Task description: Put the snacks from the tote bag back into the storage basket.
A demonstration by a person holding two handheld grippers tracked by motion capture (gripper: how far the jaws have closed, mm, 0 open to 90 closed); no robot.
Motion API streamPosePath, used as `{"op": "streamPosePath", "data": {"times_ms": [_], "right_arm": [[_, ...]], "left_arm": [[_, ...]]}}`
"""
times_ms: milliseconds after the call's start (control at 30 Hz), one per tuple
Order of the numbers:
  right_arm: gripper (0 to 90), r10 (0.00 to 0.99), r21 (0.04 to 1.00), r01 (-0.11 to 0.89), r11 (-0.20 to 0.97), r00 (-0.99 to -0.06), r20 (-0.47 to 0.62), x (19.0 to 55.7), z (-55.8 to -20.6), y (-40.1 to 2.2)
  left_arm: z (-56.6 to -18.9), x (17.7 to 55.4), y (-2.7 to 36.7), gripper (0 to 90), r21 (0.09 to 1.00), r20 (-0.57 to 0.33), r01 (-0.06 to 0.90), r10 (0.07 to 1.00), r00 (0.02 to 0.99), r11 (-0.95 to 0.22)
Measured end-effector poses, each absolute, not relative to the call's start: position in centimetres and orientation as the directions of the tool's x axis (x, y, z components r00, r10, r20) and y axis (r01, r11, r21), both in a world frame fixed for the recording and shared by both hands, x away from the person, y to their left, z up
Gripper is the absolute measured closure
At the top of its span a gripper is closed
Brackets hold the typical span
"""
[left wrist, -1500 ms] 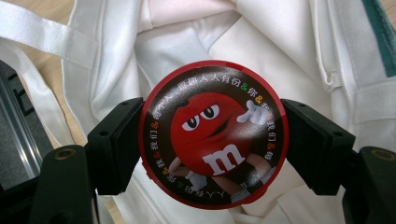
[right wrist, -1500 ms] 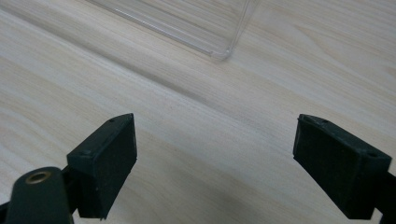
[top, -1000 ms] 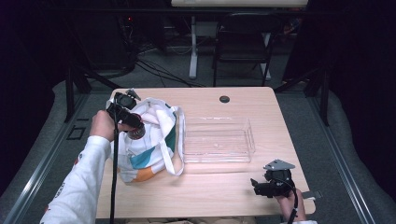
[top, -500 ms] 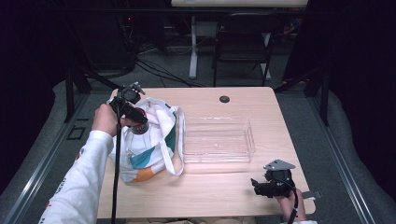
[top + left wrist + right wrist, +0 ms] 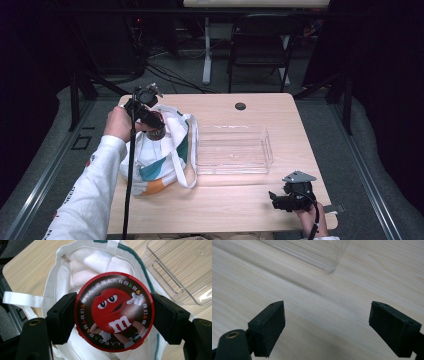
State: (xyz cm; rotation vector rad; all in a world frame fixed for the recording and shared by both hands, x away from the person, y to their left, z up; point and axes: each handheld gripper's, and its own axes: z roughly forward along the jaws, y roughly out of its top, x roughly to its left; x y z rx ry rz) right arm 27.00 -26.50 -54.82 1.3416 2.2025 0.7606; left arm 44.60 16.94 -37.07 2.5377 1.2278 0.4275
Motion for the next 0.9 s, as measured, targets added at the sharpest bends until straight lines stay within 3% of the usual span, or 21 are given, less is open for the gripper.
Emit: {"op": "streamPosePath", "data": {"times_ms": [900], "right_arm": [[13.1,0.901,0.658,0.653,0.376,-0.425,-0.093,27.0,-54.8,-26.5]], "left_arm": [[-36.1,44.8,12.5,26.1,0.372,0.145,0.647,0.730,0.668,-0.666]]}}
